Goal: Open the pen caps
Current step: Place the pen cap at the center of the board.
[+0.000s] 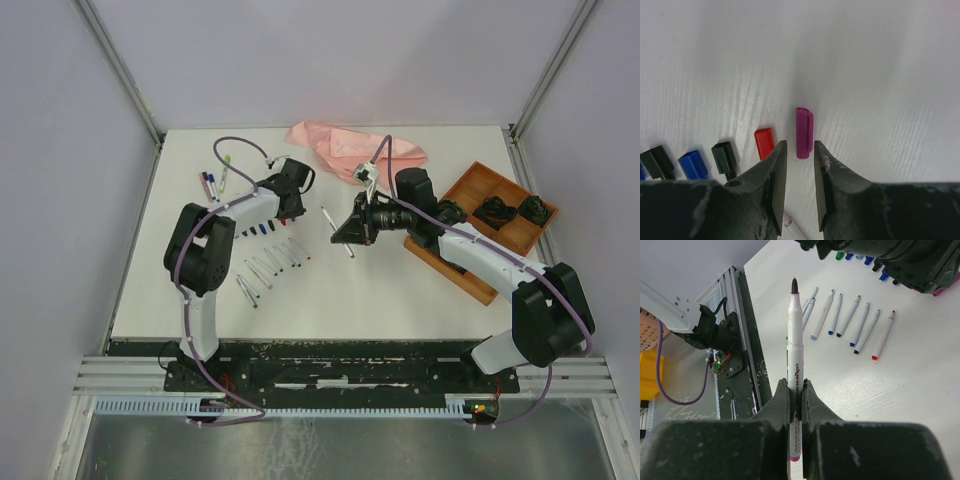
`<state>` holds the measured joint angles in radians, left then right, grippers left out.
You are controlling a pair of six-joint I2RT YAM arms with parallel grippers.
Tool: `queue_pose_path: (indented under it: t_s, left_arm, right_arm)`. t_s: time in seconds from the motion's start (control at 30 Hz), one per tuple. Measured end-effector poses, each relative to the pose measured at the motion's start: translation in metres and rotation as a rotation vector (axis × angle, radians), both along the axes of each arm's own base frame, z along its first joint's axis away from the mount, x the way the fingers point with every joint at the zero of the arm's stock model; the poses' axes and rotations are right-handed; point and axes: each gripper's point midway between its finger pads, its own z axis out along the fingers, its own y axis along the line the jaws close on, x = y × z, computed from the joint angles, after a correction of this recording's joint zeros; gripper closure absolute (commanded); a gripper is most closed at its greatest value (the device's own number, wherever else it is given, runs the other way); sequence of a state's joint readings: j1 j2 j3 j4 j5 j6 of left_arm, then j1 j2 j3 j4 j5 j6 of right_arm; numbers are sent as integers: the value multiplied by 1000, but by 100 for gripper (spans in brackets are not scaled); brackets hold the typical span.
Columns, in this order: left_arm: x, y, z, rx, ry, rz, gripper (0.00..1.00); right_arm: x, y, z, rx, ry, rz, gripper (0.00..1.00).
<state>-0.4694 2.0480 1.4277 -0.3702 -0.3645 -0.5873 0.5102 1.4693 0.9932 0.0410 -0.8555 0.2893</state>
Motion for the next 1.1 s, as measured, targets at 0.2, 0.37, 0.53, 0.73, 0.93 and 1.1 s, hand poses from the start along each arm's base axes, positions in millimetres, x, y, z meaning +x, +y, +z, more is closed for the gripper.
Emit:
queue_pose_path:
  t_s: [0.2,0.37,0.53,0.73,0.93,1.1]
  left_arm:
    - [-3,2,48,-45,-89,1,64]
    - [-7,9,94,-103,-204,10,62]
    - [-36,23,118,-182,-288,-16,57]
    - [-88,29,165,-336,-435,-106,42]
    - [-152,35,211,-471,-609,-223,22]
    - [-184,51,251,-493,-744,-243,21]
  right_arm:
    - [-4,0,2,5,-3,19,99]
    - [-5,0,4,10,-15,30,99]
    - [-4,-1,1,-4,-15,22,97]
    - [15,7,-15,-81,0,-8,97]
    - [25,27,-65,-260,51,-47,93]
    - [37,42,-113,-446,98,-111,94]
